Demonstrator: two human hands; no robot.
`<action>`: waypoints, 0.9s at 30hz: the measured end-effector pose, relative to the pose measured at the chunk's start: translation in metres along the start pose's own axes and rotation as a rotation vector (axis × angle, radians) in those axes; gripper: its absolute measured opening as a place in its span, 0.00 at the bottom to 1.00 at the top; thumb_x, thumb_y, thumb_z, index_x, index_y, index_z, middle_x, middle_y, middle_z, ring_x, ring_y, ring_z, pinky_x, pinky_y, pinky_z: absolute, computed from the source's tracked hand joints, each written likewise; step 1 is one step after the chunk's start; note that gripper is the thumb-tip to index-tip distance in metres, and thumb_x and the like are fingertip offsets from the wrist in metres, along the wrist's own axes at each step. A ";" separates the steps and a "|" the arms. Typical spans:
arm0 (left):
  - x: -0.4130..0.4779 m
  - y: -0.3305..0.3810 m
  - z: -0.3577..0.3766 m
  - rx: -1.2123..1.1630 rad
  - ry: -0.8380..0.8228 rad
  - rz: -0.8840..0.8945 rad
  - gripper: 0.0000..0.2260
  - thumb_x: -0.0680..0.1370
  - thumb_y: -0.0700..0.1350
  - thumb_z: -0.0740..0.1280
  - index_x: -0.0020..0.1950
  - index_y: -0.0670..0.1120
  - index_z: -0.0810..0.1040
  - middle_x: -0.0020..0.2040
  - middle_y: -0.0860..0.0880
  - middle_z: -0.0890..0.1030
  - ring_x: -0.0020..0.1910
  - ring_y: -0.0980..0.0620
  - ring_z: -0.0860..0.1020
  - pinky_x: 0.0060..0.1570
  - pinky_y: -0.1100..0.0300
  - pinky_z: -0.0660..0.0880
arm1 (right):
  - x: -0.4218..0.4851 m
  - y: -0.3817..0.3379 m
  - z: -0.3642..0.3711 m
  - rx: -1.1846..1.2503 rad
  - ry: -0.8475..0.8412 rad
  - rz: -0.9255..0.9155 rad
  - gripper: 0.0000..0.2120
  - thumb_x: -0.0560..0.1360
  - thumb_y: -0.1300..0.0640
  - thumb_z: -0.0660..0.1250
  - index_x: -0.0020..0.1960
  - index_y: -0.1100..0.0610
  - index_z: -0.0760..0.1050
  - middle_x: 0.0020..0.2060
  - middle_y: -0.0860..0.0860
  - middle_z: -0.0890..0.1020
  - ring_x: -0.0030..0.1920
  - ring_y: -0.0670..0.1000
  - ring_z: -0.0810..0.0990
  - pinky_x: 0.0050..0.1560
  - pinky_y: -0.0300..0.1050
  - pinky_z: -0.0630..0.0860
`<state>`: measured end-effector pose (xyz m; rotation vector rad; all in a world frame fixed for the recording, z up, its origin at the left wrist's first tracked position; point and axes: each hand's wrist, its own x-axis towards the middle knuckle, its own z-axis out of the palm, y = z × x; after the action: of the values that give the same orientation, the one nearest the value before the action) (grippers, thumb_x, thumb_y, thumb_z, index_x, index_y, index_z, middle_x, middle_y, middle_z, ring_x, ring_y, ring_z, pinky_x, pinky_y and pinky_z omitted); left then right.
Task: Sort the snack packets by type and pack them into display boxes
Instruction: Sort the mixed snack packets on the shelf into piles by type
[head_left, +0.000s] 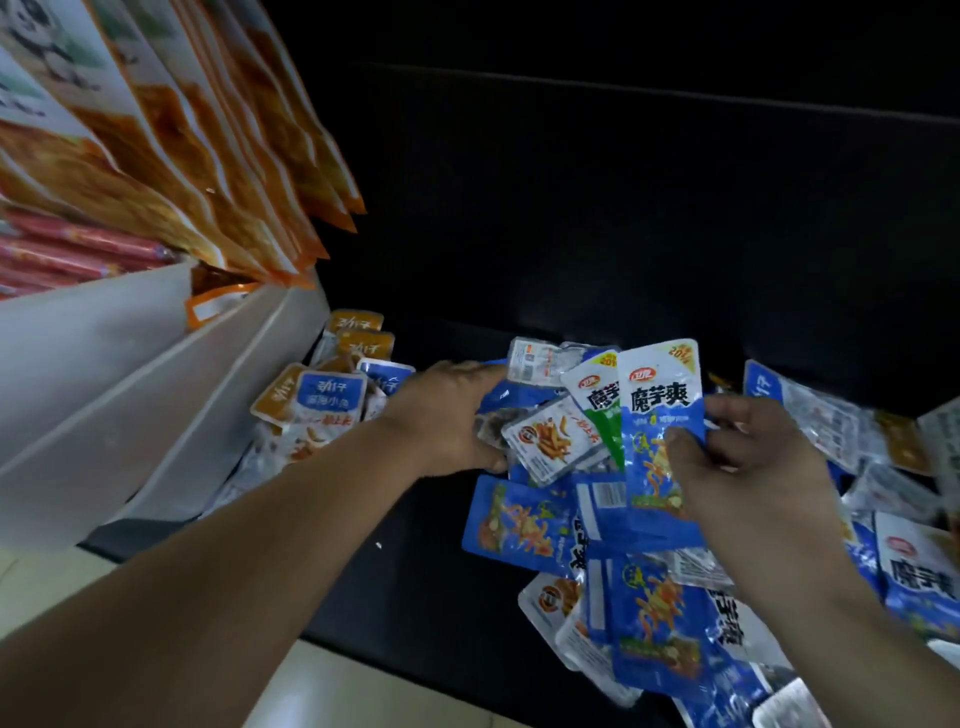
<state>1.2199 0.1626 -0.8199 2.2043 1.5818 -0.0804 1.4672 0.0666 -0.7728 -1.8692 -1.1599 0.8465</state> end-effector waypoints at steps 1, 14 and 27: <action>-0.004 0.000 0.003 0.023 0.062 0.007 0.44 0.70 0.60 0.79 0.82 0.53 0.63 0.73 0.51 0.74 0.71 0.47 0.71 0.67 0.52 0.72 | 0.001 0.005 -0.002 -0.067 -0.003 -0.032 0.14 0.80 0.53 0.70 0.63 0.44 0.71 0.33 0.35 0.83 0.33 0.51 0.84 0.35 0.46 0.79; -0.001 0.019 0.004 -0.075 0.075 0.035 0.37 0.78 0.57 0.71 0.83 0.54 0.60 0.84 0.52 0.58 0.81 0.50 0.57 0.78 0.50 0.64 | 0.014 0.043 0.004 -0.534 0.064 -0.316 0.16 0.79 0.53 0.69 0.66 0.42 0.82 0.26 0.41 0.73 0.25 0.45 0.71 0.31 0.40 0.66; -0.015 0.027 0.024 0.016 0.353 0.080 0.14 0.78 0.52 0.61 0.56 0.50 0.84 0.42 0.50 0.84 0.40 0.48 0.82 0.36 0.53 0.79 | 0.015 0.061 0.011 -0.656 0.136 -0.475 0.15 0.74 0.57 0.77 0.60 0.48 0.86 0.41 0.50 0.86 0.34 0.58 0.83 0.34 0.39 0.67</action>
<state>1.2442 0.1336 -0.8296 2.3902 1.6682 0.3383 1.4885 0.0657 -0.8328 -1.9624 -1.8403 0.0629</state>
